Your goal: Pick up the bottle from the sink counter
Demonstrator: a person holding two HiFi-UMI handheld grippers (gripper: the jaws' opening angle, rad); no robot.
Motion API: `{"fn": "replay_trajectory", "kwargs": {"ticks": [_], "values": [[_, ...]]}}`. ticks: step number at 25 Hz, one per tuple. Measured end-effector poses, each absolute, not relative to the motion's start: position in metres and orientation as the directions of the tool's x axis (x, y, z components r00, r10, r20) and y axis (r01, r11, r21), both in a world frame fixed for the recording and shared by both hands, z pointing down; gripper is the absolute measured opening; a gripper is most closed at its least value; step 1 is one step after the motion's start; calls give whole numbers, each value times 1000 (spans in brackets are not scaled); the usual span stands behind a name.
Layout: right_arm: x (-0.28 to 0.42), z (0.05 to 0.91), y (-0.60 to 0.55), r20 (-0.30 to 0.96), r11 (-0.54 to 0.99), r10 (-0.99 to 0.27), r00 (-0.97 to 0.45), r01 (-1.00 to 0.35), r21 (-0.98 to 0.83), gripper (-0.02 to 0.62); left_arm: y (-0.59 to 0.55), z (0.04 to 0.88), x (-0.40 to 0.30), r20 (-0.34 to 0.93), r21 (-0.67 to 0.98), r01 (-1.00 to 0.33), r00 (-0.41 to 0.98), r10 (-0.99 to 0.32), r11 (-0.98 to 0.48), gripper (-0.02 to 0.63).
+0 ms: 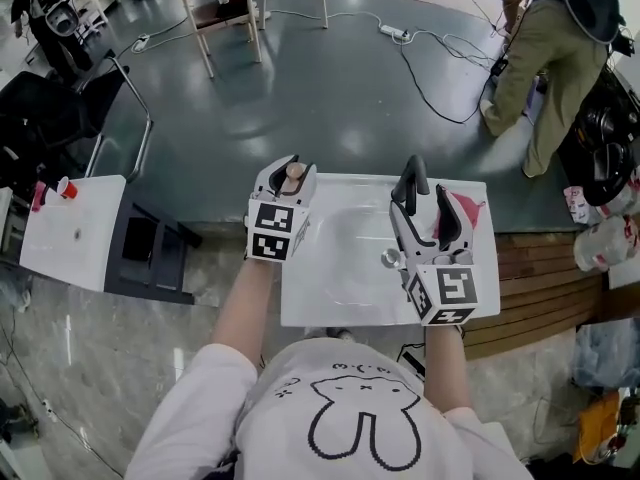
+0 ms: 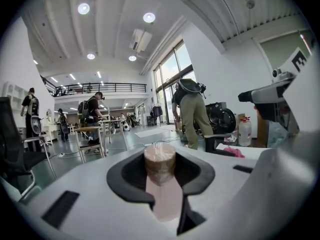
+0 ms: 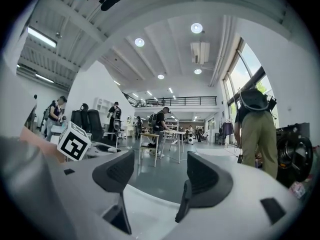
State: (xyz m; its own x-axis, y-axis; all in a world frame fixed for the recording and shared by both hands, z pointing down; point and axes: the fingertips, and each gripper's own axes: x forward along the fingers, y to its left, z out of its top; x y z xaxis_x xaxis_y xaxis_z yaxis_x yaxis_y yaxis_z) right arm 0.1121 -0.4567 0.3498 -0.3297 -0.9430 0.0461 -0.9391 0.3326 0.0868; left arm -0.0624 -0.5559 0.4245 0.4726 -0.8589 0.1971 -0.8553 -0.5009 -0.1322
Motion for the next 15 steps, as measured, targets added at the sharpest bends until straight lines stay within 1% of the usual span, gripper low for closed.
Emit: {"fn": "replay_trajectory", "kwargs": {"ticks": [8, 15], "values": [[119, 324, -448, -12, 314, -948, -317, -943, 111, 331, -532, 368, -62, 79, -158, -861, 477, -875, -484, 121], [123, 306, -443, -60, 298, -950, -306, -947, 120, 331, -504, 308, -63, -70, -193, -871, 471, -879, -452, 121]]}}
